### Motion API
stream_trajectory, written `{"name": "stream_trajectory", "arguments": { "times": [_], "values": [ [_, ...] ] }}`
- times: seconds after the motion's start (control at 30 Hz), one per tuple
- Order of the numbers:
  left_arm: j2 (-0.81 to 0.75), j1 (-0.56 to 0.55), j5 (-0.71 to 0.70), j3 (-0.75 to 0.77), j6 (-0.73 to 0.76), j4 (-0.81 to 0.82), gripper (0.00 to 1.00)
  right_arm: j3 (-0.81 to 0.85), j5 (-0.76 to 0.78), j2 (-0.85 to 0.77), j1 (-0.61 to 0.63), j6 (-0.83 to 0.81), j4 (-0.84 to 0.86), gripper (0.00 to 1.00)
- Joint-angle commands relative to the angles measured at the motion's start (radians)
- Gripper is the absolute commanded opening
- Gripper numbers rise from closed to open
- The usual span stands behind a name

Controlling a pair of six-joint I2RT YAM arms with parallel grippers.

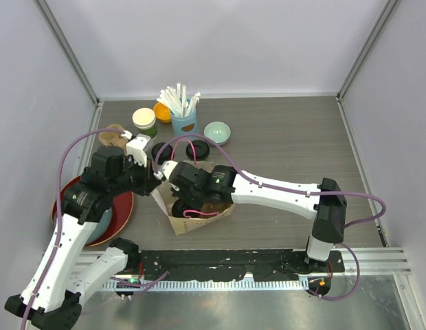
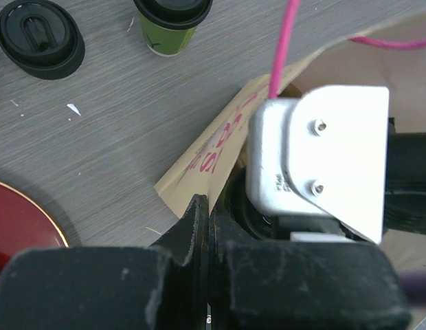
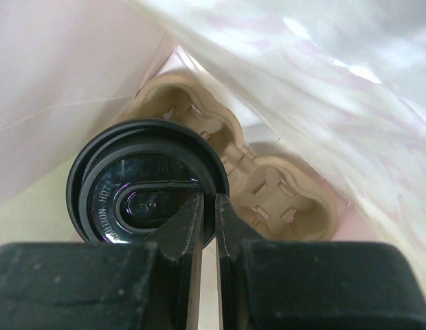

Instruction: Pack the takeout coffee

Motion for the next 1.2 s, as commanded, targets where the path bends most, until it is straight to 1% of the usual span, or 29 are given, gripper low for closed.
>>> {"name": "stream_trajectory", "arguments": {
  "times": [0.0,0.17,0.23,0.3,0.37,0.4,0.53,0.63,0.73,0.77,0.9,1.0,1.07,1.1,1.17],
  "values": [
    [-0.015,0.000,0.020,0.043,0.003,0.052,0.00,-0.011,-0.028,0.053,-0.031,0.037,-0.074,0.01],
    [-0.017,0.000,0.006,0.039,0.028,0.052,0.00,-0.039,0.018,0.031,-0.039,0.032,-0.081,0.01],
    [-0.016,0.000,-0.004,0.034,0.030,0.053,0.00,-0.045,0.012,0.014,-0.031,-0.001,-0.074,0.01],
    [-0.012,-0.001,-0.013,0.031,0.026,0.053,0.00,-0.065,0.009,-0.009,-0.002,-0.055,-0.036,0.01],
    [-0.009,-0.001,-0.024,0.034,0.023,0.052,0.00,-0.083,0.001,-0.049,0.009,-0.067,0.009,0.01],
    [-0.005,0.000,-0.033,0.040,0.022,0.050,0.00,-0.086,0.004,-0.060,0.015,-0.101,0.017,0.01],
    [0.003,0.000,-0.060,0.056,0.020,0.039,0.00,-0.091,0.006,-0.088,0.015,-0.124,0.018,0.01],
    [0.003,0.000,-0.037,0.056,0.017,0.044,0.00,-0.100,-0.031,-0.091,0.018,-0.135,0.020,0.01],
    [0.003,0.000,0.020,0.051,0.007,0.050,0.00,-0.071,-0.034,-0.051,0.014,-0.116,0.008,0.01],
    [0.000,0.000,0.060,0.049,0.003,0.053,0.00,-0.044,-0.037,-0.036,0.000,-0.089,0.006,0.01],
    [-0.011,0.000,0.118,0.034,-0.013,0.059,0.00,0.004,-0.005,0.041,-0.017,-0.046,-0.022,0.01],
    [-0.011,0.000,0.126,0.031,-0.016,0.065,0.00,0.022,0.010,0.064,-0.026,-0.023,-0.022,0.01],
    [-0.014,-0.001,0.134,0.026,-0.021,0.070,0.00,0.048,0.024,0.073,-0.028,-0.017,-0.037,0.04],
    [-0.016,-0.001,0.143,0.026,-0.024,0.073,0.00,0.056,0.027,0.081,-0.029,-0.017,-0.046,0.10],
    [-0.017,0.000,0.141,0.019,-0.024,0.071,0.00,0.075,0.029,0.080,-0.029,-0.015,-0.049,0.17]
  ]
}}
